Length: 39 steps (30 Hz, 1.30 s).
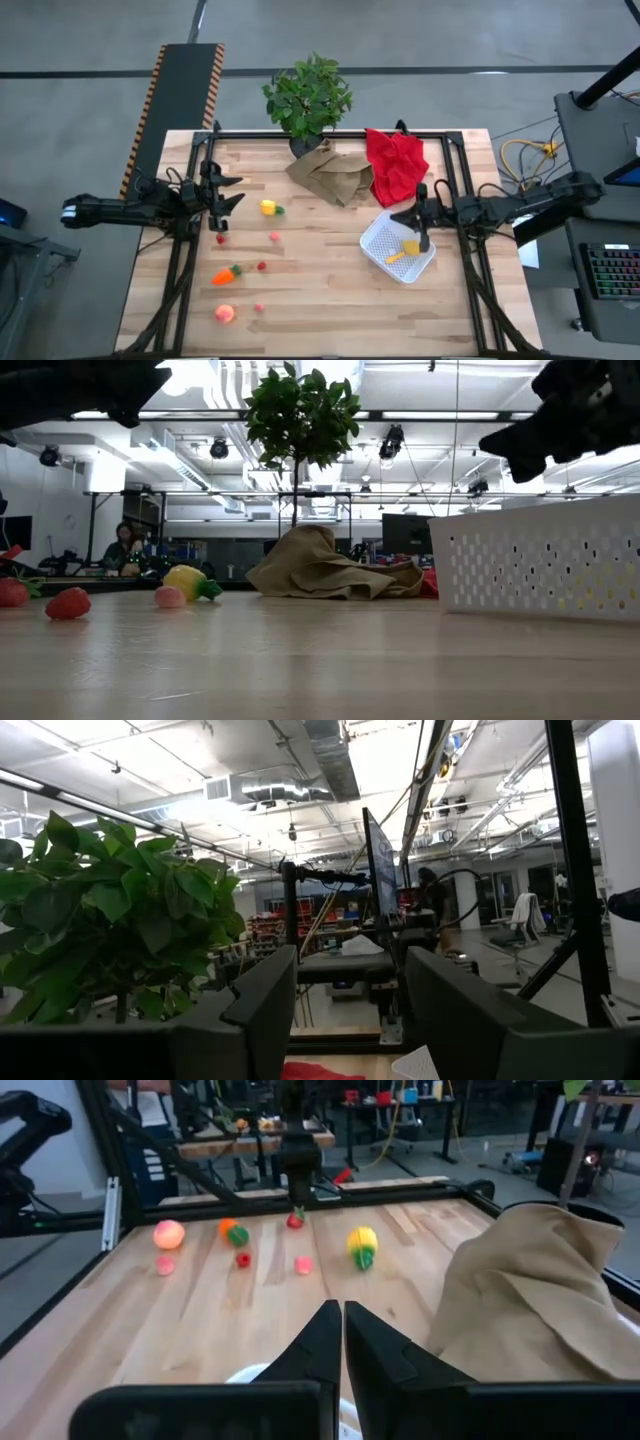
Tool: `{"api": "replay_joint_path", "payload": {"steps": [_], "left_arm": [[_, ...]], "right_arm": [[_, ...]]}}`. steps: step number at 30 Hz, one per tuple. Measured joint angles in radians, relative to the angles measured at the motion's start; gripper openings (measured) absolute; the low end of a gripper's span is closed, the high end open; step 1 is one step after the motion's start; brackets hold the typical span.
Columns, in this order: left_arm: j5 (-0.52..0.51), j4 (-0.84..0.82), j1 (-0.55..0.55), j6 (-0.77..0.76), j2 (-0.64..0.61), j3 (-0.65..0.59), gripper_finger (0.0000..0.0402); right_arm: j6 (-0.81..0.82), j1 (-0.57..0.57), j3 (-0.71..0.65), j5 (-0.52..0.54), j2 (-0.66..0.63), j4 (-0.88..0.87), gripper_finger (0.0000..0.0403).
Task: Pick and placing Produce into tupperware
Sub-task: Put the yellow pineapple into the white bin
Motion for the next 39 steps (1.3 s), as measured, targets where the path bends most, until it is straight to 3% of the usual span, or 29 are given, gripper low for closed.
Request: {"api": "replay_joint_path", "payload": {"steps": [8, 15, 22, 30, 39], "left_arm": [[0.0, -0.001, 0.0, -0.021, 0.0, 0.0, 0.0176], [0.0, -0.001, 0.0, -0.022, 0.0, 0.0, 0.0176], [0.0, -0.004, 0.0, -0.022, 0.013, 0.0, 0.0176], [0.0, -0.004, 0.0, -0.023, 0.034, -0.001, 0.0176], [-0.001, -0.036, 0.0, -0.022, 0.085, -0.002, 0.0176]], "right_arm": [[-0.071, -0.066, -0.053, -0.023, -0.044, 0.051, 0.0008], [-0.098, -0.162, -0.07, -0.063, -0.105, -0.025, 0.0008], [-0.079, -0.125, -0.093, -0.067, -0.217, -0.082, 0.0008], [-0.079, -0.072, -0.109, 0.048, -0.352, -0.19, 0.0008], [-0.109, -0.075, -0.102, 0.064, -0.383, -0.183, 0.0009]]}}
